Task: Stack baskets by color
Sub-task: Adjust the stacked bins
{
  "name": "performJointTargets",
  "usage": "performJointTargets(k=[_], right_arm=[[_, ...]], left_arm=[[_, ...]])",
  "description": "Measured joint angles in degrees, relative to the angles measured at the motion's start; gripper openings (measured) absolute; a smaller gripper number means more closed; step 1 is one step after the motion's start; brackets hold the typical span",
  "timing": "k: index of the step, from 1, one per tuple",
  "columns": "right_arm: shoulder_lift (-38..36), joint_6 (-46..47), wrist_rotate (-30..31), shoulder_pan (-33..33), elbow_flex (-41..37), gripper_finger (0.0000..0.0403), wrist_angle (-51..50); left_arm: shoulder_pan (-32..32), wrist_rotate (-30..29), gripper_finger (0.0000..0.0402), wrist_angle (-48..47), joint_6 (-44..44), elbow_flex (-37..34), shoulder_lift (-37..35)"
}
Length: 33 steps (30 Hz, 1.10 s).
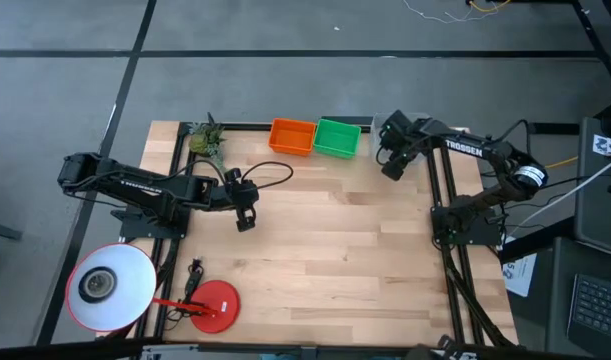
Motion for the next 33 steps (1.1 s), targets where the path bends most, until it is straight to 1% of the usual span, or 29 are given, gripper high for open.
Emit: performJointTargets(k=[4,10,15,18,22,24,27,28,31,33], right_arm=[[0.00,-0.04,-1.76,-1.22,0.00,0.0086,0.00],[0.01,1.14,-8.36,-0.45,0.04,0.0086,0.61],[-1.74,5.30,-8.45,2.70,0.09,0.0086,-3.59],[-3.47,8.19,-8.77,4.96,0.09,0.0086,-5.41],[-5.45,10.76,-9.41,8.70,0.09,0.0086,-5.49],[-5.58,10.68,-12.01,11.00,0.09,0.0086,-4.06],[-4.46,10.75,-18.56,15.10,0.09,0.0086,-1.03],[-3.84,10.80,-19.77,16.62,0.09,0.0086,0.15],[-1.70,9.86,-19.62,20.71,0.35,0.0086,3.92],[0.09,8.25,-17.58,22.65,1.76,0.0086,5.50]], left_arm=[[0.00,0.01,0.0001,0.00,0.00,0.00,0.00],[0.00,0.01,0.0001,-0.02,0.00,0.00,0.00],[0.00,0.01,0.0001,-0.02,0.00,0.00,0.00],[0.00,0.01,0.0001,-0.03,0.02,0.00,0.00],[-0.01,-0.01,0.0001,-0.02,0.02,0.00,0.00],[-0.02,-0.01,0.0001,-0.04,0.02,0.00,0.00],[0.00,-0.01,0.0001,-0.01,0.02,0.00,0.00],[0.00,-0.01,0.0001,0.00,0.02,0.00,0.00],[0.00,-0.02,0.0001,0.63,0.28,0.00,0.00],[0.00,-0.03,0.0001,1.53,0.33,0.00,0.00]])
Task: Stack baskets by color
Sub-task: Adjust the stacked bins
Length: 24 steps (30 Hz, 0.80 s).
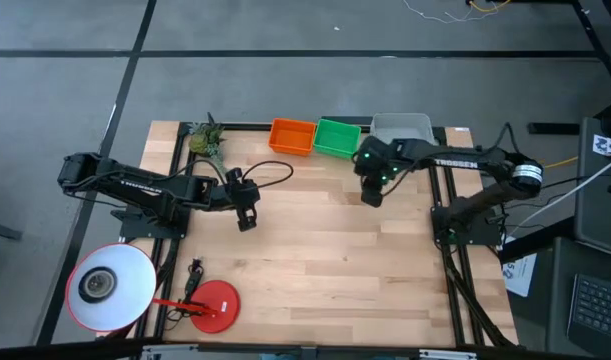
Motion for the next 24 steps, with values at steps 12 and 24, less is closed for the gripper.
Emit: performJointTargets(k=[12,24], right_arm=[[19.63,-16.45,4.32,-0.96,26.11,0.0086,-5.33],[36.17,-22.26,2.75,-6.69,40.18,0.0086,-14.54]], left_arm=[[0.00,0.00,0.0001,0.22,0.15,0.00,0.00],[0.00,0.00,0.0001,-0.33,0.15,0.00,0.00]])
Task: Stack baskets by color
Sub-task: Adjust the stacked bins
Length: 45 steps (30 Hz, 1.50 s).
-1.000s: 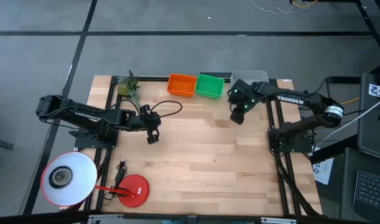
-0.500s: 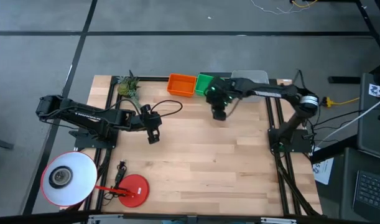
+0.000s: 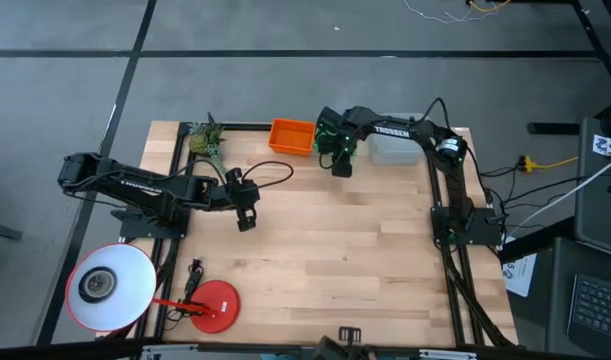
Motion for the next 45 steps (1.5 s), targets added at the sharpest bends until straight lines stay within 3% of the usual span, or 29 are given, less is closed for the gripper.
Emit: performJointTargets(k=[5,12,23,27,35,41,45], right_arm=[[1.03,-0.32,5.24,-1.22,0.00,0.0086,-0.35],[0.73,0.76,6.52,-2.28,0.00,0.0086,-0.33],[0.66,3.73,4.54,-2.77,0.00,0.0086,1.17],[0.66,3.78,1.00,-2.65,0.00,0.0086,-1.90],[0.52,5.56,0.53,-0.28,-0.01,0.0086,-11.70],[-6.28,15.59,2.02,4.09,0.54,0.0086,-20.13],[-15.45,16.99,1.98,6.90,-0.84,0.0086,-21.28]], left_arm=[[0.00,0.01,0.0001,0.00,-0.02,0.00,0.00],[0.00,0.00,0.0001,0.00,-0.02,0.00,0.00],[0.00,0.02,0.0001,0.01,-0.17,0.00,0.00],[0.00,0.02,0.0001,0.02,-0.20,0.00,0.00],[0.01,-0.07,0.0001,4.63,-1.70,0.01,1.02],[1.19,-0.01,0.0001,19.07,2.81,0.11,8.58],[2.43,0.04,0.0001,21.21,4.12,0.00,13.49]])
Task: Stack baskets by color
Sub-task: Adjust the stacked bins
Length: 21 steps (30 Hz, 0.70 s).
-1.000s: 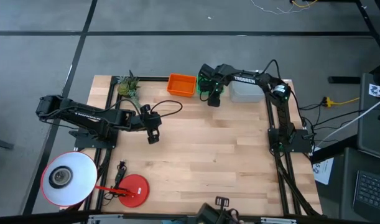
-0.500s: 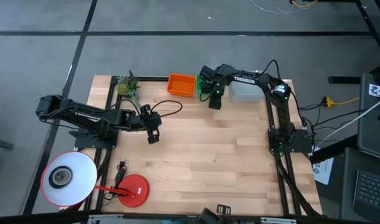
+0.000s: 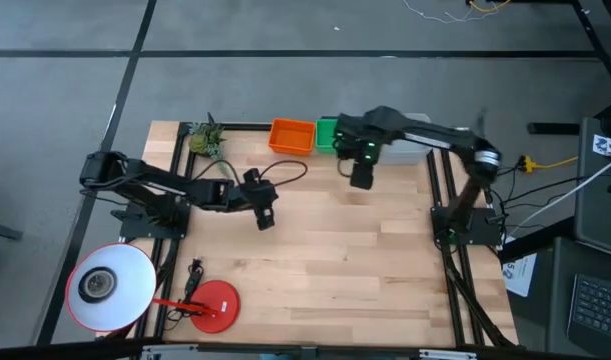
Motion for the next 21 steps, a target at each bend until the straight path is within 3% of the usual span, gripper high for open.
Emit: performJointTargets(k=[5,10,15,21], right_arm=[[-15.60,6.52,0.02,3.19,-8.61,0.0086,2.38],[-34.41,20.85,0.00,9.34,-26.02,0.0086,11.32],[-51.85,34.16,0.08,19.21,-46.01,0.0086,31.22],[-63.17,31.03,3.87,29.90,-65.65,0.0086,64.47]], left_arm=[[0.72,0.34,0.0001,0.65,-2.84,0.00,2.60],[1.86,2.34,0.0001,6.91,-3.24,0.00,2.66],[4.56,4.62,0.0001,10.72,-4.58,0.00,2.66],[5.75,4.63,0.0001,10.69,-4.98,0.00,2.34]])
